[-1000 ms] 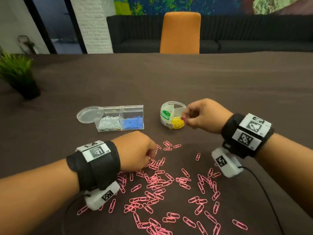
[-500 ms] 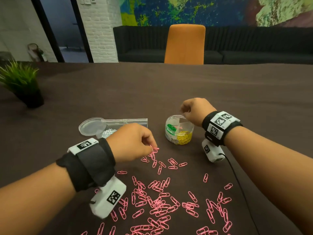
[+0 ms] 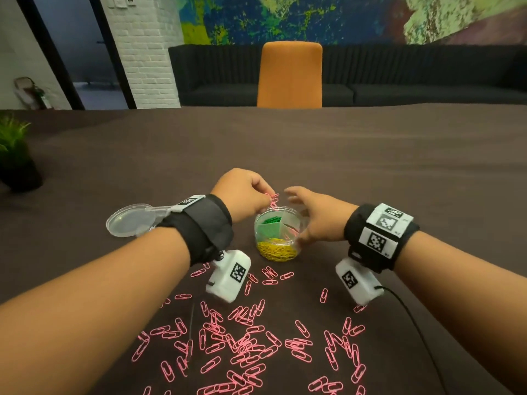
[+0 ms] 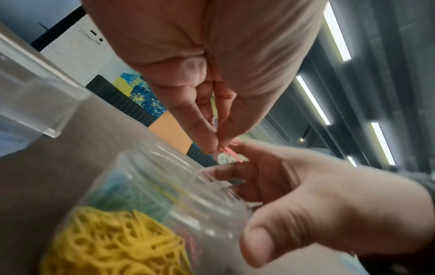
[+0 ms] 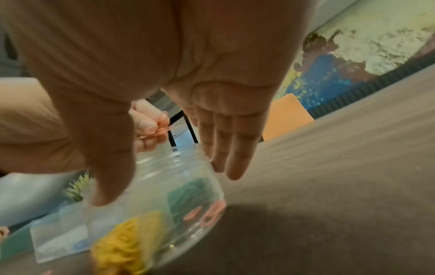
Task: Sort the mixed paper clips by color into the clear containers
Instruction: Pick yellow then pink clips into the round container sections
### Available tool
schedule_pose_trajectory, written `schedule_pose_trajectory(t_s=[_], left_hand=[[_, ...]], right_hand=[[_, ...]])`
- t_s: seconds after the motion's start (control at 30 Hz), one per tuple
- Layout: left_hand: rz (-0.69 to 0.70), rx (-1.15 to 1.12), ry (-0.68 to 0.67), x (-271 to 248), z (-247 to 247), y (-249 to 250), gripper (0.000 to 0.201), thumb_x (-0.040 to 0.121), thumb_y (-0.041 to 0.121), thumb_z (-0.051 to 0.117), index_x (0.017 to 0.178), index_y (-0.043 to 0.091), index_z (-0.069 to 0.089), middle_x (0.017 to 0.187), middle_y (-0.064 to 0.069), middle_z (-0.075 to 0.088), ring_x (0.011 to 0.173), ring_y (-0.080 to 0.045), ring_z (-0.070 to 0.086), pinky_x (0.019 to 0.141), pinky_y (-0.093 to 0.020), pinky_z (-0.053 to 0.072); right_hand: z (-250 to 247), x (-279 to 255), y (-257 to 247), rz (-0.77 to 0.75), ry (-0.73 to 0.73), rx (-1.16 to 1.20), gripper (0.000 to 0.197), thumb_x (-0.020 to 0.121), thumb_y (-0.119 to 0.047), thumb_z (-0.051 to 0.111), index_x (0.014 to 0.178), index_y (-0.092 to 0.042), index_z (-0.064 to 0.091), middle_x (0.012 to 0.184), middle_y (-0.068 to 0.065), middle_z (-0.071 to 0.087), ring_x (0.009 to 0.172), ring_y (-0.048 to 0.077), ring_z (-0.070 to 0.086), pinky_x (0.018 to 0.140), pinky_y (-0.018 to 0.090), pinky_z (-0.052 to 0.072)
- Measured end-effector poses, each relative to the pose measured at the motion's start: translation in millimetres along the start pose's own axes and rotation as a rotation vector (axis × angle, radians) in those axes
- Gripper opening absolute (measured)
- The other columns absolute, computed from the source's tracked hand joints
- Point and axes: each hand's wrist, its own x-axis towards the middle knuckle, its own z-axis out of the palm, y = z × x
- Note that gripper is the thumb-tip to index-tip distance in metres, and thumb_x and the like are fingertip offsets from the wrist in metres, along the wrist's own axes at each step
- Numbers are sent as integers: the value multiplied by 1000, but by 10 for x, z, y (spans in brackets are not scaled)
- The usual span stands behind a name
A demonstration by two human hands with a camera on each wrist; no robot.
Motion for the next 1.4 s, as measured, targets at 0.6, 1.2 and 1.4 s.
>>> schedule_pose_trajectory(t_s=[0.6,1.2,1.4], left_hand=[[206,535,-165,-74,291,177,13,81,28,73,94,27,73,93,11,68,91,-12,62,80,-26,49],[190,809,-597,-1222,-94,-534,65,92,62,49,150,47,26,147,10,34,133,-15,36,109,-39,38],[279,806,-547,-1260,-22,-431,33,99,31,51,131,36,57,125,7,52,115,-16,54,96,-34,45]], right_hand=[[-9,-468,35,62,-27,-140,46,82,-24,68,125,-25,51,126,-1,53,110,19,56,97,37,48],[530,-1523,14,-170,-258,-513,57,100,-26,50,148,-45,26,141,-10,37,126,12,43,105,28,42],[566,-1556,54,-203,-202,-473,68,97,-20,47,143,-60,17,134,-14,38,122,10,44,99,29,46]])
